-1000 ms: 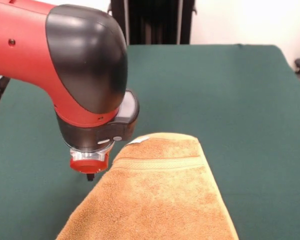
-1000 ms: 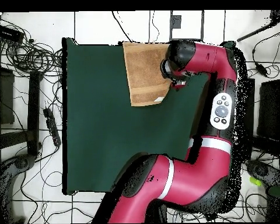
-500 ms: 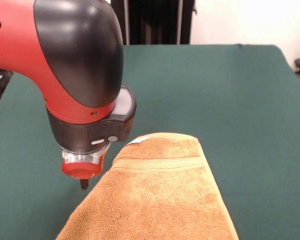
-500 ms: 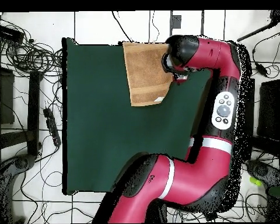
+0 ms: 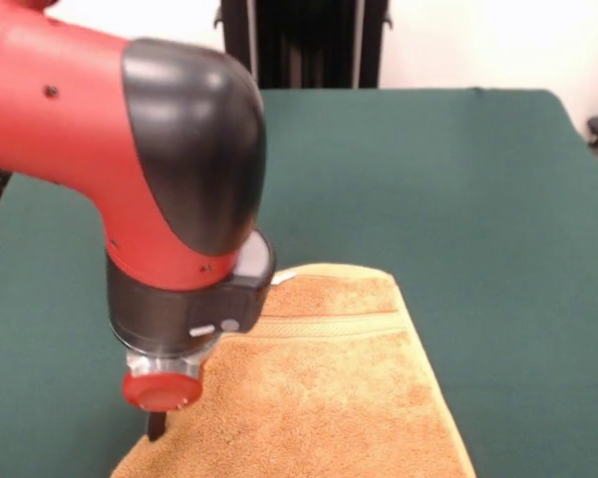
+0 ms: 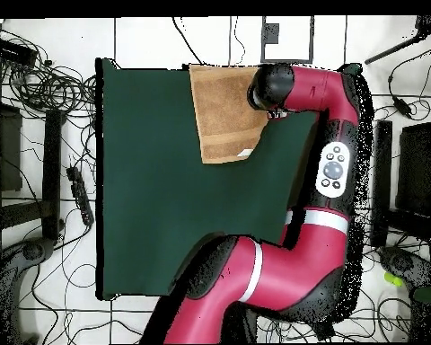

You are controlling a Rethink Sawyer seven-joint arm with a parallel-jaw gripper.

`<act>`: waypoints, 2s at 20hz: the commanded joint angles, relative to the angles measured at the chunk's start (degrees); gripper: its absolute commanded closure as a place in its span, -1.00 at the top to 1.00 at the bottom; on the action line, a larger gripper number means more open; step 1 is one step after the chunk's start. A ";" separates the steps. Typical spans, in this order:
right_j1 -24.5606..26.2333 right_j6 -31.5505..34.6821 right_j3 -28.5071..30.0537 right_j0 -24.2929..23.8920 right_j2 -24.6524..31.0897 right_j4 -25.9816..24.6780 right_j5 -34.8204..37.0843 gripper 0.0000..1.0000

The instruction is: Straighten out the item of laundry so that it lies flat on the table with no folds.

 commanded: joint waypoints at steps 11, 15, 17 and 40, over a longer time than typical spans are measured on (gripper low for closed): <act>3.82 -8.31 10.69 3.52 -0.65 -2.43 -10.32 1.00; 0.57 -9.47 18.13 3.78 -2.45 -2.84 -17.44 1.00; 0.20 -10.12 19.11 3.82 -2.56 -3.15 -18.52 1.00; -2.11 -19.63 21.95 -1.35 5.45 4.97 -11.79 -1.00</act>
